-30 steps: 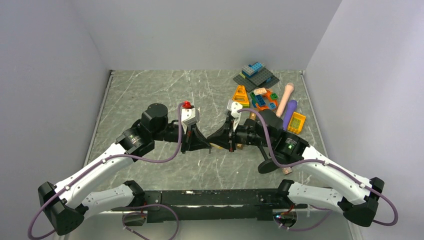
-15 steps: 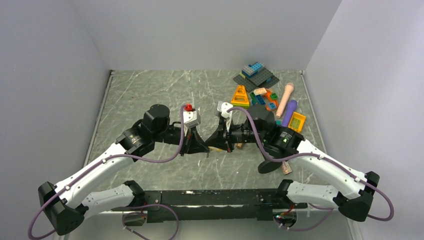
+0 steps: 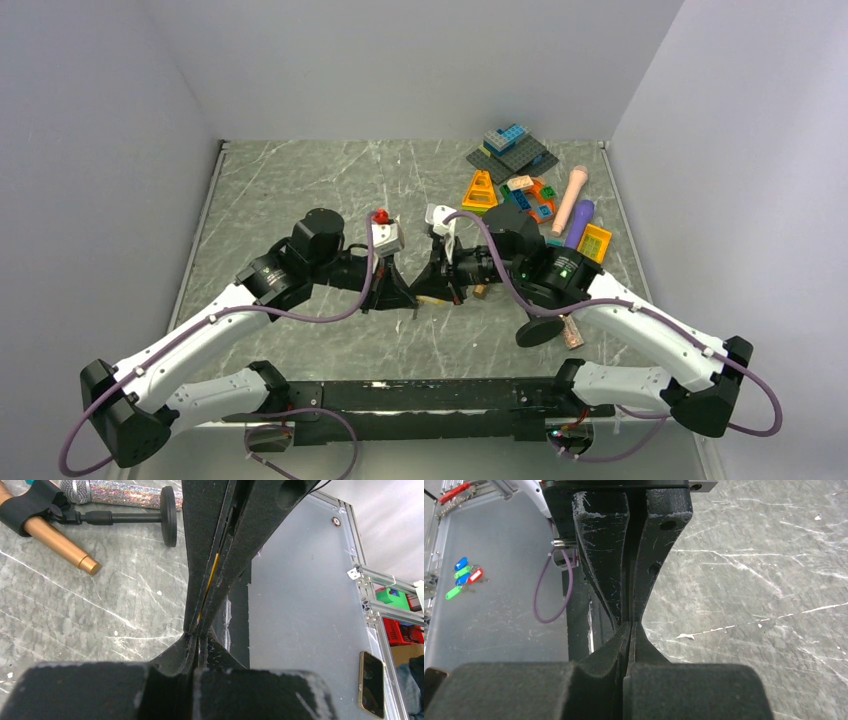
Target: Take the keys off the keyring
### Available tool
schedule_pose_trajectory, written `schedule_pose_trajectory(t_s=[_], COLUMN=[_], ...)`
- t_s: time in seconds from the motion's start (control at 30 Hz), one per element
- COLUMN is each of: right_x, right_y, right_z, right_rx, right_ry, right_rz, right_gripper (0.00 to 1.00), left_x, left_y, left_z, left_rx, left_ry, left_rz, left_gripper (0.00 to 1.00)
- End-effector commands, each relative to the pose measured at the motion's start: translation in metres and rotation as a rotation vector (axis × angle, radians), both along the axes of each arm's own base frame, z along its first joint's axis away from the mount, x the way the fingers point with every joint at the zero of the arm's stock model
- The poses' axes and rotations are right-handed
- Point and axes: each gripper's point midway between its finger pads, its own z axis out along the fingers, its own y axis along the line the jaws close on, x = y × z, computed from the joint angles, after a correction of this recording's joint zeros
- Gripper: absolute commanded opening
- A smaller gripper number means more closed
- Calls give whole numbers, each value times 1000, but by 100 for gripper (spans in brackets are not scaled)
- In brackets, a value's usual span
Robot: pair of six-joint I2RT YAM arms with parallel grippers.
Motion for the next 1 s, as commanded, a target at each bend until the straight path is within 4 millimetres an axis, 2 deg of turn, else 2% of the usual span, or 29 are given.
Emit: schedule_pose_trajectory(t_s=[0.0,0.3,0.53,0.67,0.7,0.73,0.8,0.83,0.87,0.97], right_x=[-18,-23,-32,-34,-34,-33,-25,-20,-16,-1], right_y=[7,5,-3,-6,-6,-5,-2,-3,-2,-6], right_z=[-14,-30,-55,-62,-63,-62,-56,-50,-44,-19], right_rx=[-40,-142,-243,-273,-276,-276,-255,-239,-223,-137], right_ry=[32,80,157,181,181,178,153,133,109,24], right_rz=[115,166,205,212,210,202,161,127,100,-3], right_gripper=[0,0,0,0,4,17,54,68,74,81], left_x=[-3,-9,-13,-13,-13,-13,-13,-12,-12,-9], left_y=[-15,-16,-18,-18,-18,-18,-17,-17,-16,-14], left_z=[51,48,44,44,44,44,44,45,46,47], left_rx=[-171,-156,-145,-144,-144,-143,-142,-143,-143,-143], left_ry=[-151,-147,-136,-135,-136,-139,-145,-152,-157,-173], left_rz=[-89,-129,-154,-162,-162,-160,-151,-144,-138,-117], left_gripper=[0,0,0,0,0,0,0,0,0,0])
